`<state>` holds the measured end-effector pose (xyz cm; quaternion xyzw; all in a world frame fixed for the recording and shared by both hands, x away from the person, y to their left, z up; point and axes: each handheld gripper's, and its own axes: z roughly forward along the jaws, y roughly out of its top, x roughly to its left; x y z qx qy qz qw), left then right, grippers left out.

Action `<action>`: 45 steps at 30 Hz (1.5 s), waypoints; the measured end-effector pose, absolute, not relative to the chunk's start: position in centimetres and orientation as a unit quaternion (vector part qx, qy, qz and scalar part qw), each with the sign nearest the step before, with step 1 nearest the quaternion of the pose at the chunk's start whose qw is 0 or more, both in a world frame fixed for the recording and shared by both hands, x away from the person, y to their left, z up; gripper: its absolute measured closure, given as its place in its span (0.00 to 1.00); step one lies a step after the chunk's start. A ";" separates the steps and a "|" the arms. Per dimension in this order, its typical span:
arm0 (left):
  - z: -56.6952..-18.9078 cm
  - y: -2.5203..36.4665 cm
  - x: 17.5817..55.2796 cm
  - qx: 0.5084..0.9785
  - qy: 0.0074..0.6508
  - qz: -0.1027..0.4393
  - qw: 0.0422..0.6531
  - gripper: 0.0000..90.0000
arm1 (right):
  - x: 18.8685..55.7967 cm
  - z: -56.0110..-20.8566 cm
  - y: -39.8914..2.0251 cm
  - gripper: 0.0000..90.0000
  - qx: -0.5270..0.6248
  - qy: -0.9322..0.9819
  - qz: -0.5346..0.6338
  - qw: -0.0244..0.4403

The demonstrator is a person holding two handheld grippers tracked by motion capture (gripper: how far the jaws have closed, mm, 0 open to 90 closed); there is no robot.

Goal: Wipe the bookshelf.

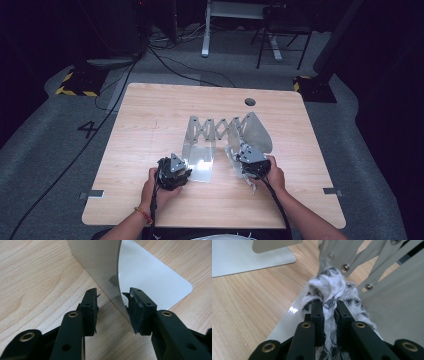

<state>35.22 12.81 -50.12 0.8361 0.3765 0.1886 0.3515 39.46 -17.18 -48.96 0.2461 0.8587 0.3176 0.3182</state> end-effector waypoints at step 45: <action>-50.1 12.9 35.4 0.836 0.377 0.181 0.355 0.67 | 40.4 -49.1 -17.9 0.89 0.257 0.878 0.282 0.288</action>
